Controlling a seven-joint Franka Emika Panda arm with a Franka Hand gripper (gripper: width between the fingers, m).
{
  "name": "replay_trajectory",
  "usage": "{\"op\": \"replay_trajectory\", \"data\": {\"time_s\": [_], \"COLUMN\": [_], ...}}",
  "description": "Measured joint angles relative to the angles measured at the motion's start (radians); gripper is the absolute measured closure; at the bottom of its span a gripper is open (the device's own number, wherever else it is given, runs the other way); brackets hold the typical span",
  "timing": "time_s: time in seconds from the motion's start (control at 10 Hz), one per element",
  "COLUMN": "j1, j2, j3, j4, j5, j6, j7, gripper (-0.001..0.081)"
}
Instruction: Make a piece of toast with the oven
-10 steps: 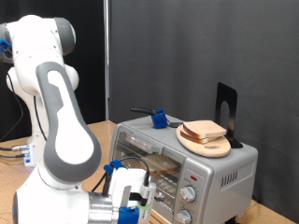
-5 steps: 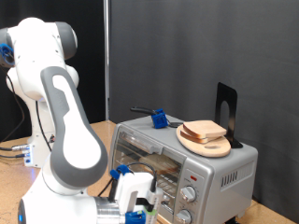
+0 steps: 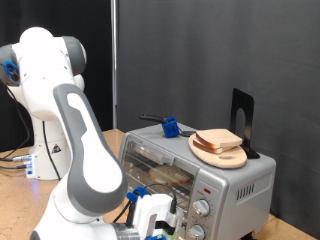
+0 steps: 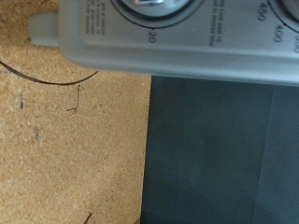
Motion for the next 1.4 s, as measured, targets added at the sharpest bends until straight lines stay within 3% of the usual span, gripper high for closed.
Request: {"op": "replay_trajectory", "data": {"time_s": [1.4], "j1": [0.025], "j2": [0.014], "j3": [0.073], "j4": [-0.069], "j5": [0.060], "j6": [0.103], "j7": [-0.118], "gripper": [0.0032]}}
